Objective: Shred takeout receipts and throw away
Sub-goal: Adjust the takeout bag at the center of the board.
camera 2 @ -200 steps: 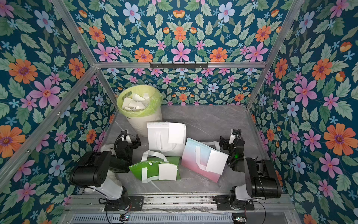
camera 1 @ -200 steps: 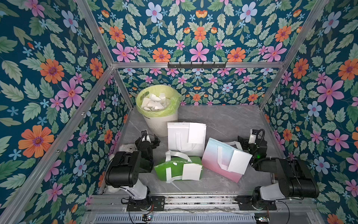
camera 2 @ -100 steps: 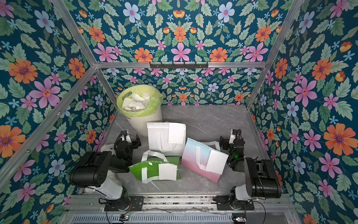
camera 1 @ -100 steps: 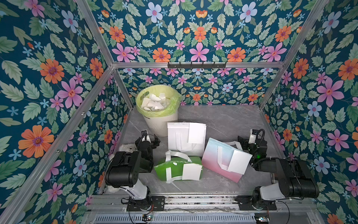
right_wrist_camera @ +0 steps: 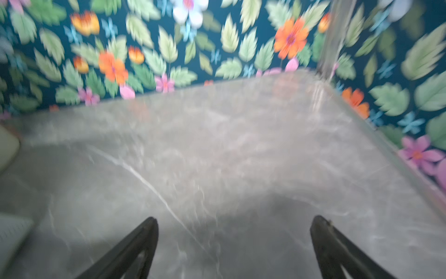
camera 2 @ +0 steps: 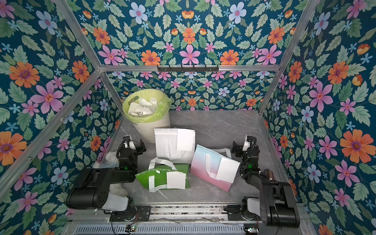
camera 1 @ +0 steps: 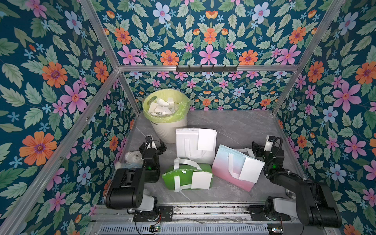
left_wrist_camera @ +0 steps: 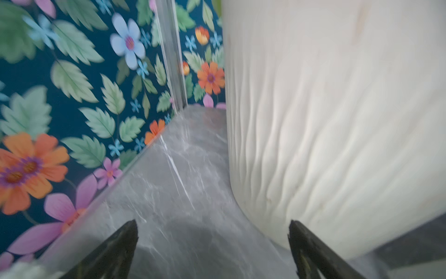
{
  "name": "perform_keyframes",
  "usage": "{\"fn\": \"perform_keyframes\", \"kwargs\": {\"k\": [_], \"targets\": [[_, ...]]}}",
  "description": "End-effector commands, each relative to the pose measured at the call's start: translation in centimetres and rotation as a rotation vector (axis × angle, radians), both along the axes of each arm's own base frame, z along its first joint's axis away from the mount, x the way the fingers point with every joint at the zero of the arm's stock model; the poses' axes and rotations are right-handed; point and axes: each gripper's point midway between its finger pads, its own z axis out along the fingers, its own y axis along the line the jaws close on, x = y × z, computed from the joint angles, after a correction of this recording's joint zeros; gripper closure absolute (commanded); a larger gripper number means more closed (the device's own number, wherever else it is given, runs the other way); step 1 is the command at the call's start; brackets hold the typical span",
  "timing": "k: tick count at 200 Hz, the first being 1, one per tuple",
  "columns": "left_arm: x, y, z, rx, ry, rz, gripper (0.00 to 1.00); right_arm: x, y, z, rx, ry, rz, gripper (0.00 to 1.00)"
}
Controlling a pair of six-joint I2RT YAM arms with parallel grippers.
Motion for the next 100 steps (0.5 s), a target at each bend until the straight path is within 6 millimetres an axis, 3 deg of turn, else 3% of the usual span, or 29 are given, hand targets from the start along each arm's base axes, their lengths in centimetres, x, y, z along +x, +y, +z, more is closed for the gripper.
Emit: {"fn": "perform_keyframes", "kwargs": {"k": [1, 30, 50, 76, 100], "targets": [[-1.3, 1.7, 2.1, -0.080, 0.001, 0.114, 0.00, -2.6, -2.4, -0.3, 0.084, 0.143, -0.184, 0.01], [-3.0, 2.1, 5.5, -0.237, -0.038, 0.152, 0.00, -6.1, -4.0, 1.8, 0.200, 0.162, -0.343, 0.01], [-4.1, 1.2, 7.5, -0.316, -0.089, 0.100, 0.00, -8.3, -2.5, 2.6, 0.275, 0.252, -0.270, 0.01], [-4.4, -4.3, 12.5, -0.311, -0.139, -0.251, 0.01, -9.8, -0.7, 4.9, 0.359, 0.288, -0.193, 0.01], [-4.8, -9.1, 16.3, -0.299, -0.108, -0.530, 0.09, -10.9, 0.5, 6.9, 0.400, 0.327, -0.149, 0.01]]}}
